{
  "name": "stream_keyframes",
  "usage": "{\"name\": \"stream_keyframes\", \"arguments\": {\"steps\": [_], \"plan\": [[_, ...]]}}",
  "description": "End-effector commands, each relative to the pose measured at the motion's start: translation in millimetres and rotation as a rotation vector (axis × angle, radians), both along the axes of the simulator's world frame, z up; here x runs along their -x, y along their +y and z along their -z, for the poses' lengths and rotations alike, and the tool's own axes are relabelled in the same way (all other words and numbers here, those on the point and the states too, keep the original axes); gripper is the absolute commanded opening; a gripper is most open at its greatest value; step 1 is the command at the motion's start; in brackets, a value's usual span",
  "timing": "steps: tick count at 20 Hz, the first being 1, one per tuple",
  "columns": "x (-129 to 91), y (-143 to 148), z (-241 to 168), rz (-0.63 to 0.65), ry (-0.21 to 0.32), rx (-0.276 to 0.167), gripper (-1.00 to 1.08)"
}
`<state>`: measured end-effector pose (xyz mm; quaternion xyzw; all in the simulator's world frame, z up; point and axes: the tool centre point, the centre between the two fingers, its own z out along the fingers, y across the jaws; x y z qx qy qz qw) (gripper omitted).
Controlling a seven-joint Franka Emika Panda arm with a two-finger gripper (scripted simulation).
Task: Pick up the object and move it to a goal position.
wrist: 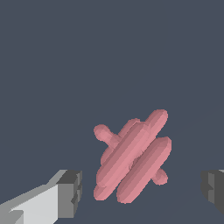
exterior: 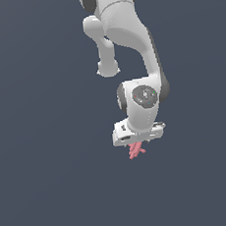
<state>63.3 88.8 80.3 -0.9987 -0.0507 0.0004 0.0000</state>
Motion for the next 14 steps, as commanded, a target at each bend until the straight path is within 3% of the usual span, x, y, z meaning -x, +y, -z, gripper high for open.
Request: {"name": "stream_keyframes", "arguments": {"steps": [1,14], "plan": [[0.0,0.0,2.9,0.0,0.0,0.0,1.0],[-0.3,0.4,50.5,-0.001,-0.001,0.0,1.0]]}}
